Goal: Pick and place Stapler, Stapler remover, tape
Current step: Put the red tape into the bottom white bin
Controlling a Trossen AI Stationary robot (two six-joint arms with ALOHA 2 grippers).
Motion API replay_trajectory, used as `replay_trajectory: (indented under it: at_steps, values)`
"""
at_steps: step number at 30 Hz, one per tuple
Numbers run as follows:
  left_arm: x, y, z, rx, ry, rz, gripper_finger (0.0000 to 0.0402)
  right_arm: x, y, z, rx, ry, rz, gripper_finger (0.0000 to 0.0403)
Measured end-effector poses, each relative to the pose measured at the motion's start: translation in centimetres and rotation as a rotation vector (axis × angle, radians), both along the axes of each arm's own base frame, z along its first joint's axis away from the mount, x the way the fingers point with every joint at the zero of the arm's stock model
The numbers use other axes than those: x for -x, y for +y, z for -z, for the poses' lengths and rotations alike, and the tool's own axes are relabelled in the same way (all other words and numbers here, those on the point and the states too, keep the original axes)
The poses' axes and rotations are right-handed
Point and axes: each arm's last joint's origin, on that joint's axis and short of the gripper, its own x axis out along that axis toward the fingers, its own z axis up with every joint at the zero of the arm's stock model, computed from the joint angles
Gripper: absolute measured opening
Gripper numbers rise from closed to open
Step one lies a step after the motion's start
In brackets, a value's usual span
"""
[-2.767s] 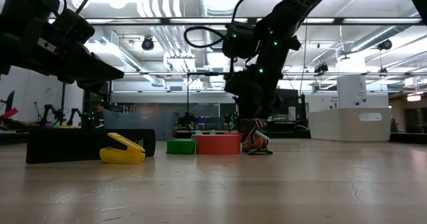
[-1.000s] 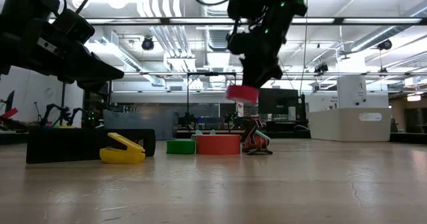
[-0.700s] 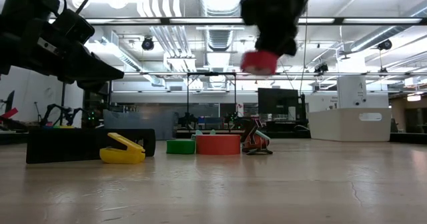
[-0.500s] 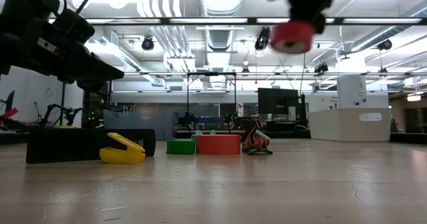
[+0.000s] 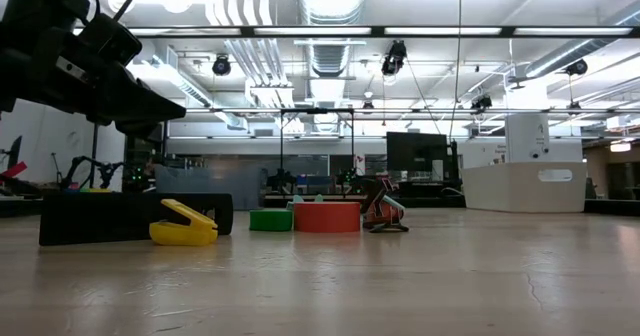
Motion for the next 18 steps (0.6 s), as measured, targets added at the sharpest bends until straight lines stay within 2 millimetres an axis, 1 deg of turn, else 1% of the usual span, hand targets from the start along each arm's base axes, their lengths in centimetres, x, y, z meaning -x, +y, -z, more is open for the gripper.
replay_trajectory:
  at_steps: [4,8,14,18]
  values:
    - [0.0,0.0,0.0,0.0,-0.001,0.0,0.0019,1.0,2.6,1.8,0.018,0.038,0.009,0.0046]
    - [0.0,0.0,0.0,0.0,-0.001,0.0,0.0021,1.1,4.4,4.0,0.029,0.13,0.021,0.0047]
    - [0.0,0.0,0.0,0.0,-0.001,0.0,0.0018,0.3,5.5,6.7,0.086,0.213,0.014,0.0048]
    - [0.0,0.0,0.0,0.0,0.0,0.0,0.0021,0.0,5.7,7.5,0.114,0.241,-0.002,0.0048]
